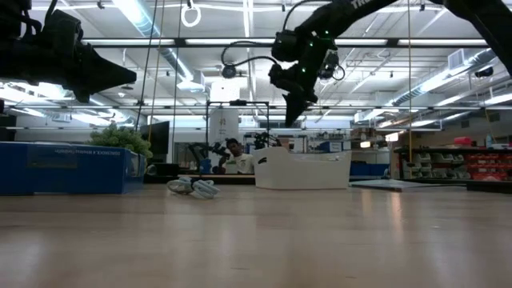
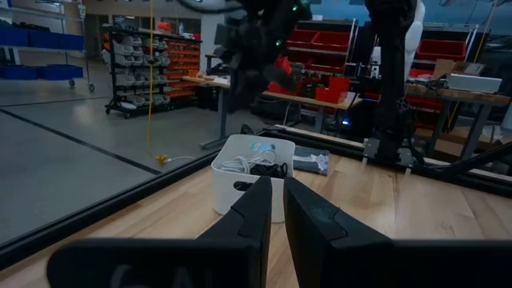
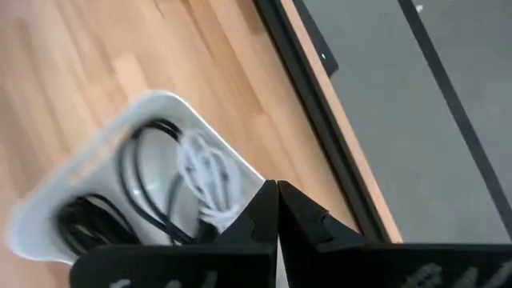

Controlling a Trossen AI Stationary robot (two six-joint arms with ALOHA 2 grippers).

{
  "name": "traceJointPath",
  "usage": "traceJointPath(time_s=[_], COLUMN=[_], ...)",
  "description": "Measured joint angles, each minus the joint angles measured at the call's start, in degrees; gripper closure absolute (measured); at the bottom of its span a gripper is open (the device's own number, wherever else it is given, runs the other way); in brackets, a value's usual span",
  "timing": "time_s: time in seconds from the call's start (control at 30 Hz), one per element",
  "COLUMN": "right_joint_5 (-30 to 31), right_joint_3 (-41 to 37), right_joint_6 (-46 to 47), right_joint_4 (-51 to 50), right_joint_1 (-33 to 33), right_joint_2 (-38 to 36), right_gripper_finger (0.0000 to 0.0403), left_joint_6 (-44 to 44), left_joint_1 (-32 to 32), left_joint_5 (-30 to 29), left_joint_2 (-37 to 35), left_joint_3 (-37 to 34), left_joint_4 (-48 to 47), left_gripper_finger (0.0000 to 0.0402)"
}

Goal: Pick and place USB-C Cables
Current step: Put the light blue USB cable into the white bin

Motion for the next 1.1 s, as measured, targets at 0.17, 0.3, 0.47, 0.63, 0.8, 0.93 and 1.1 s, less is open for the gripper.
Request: traceJointPath(time_s=[0.17, 0.3, 0.47, 0.63, 0.8, 0.93, 1.1], right_joint_5=[-0.19, -3.09, -4.15, -4.15, -4.19, -4.15, -4.15], right_joint_3=[1.29, 1.43, 1.43, 1.43, 1.43, 1.43, 1.43], right_joint_6=[6.62, 12.68, 15.88, 19.85, 24.33, 25.15, 26.22], right_joint_4=[0.23, 0.74, 3.32, 6.95, 10.09, 12.01, 16.05], right_joint_1=[2.91, 5.62, 9.57, 12.85, 15.68, 17.72, 20.10], right_joint_2=[0.00, 0.00, 0.00, 0.00, 0.00, 0.00, 0.00], right_gripper_finger=[0.0395, 0.0394, 0.0390, 0.0391, 0.0390, 0.0385, 0.0380], left_joint_6=[-0.02, -0.02, -0.02, 0.00, 0.00, 0.00, -0.01], left_joint_1=[0.01, -0.01, 0.00, 0.01, -0.01, -0.01, -0.01], left_joint_5=[0.00, 0.00, 0.00, 0.00, 0.00, 0.00, 0.00], left_joint_2=[0.01, 0.01, 0.01, -0.01, -0.01, 0.01, 0.00], left_joint_3=[-0.02, -0.02, -0.01, -0.02, -0.01, 0.00, 0.00], left_joint_4=[-0.02, -0.02, 0.00, -0.02, -0.02, 0.00, -0.01], left_gripper_finger=[0.0358, 0.0358, 0.0358, 0.0358, 0.0358, 0.0358, 0.0358])
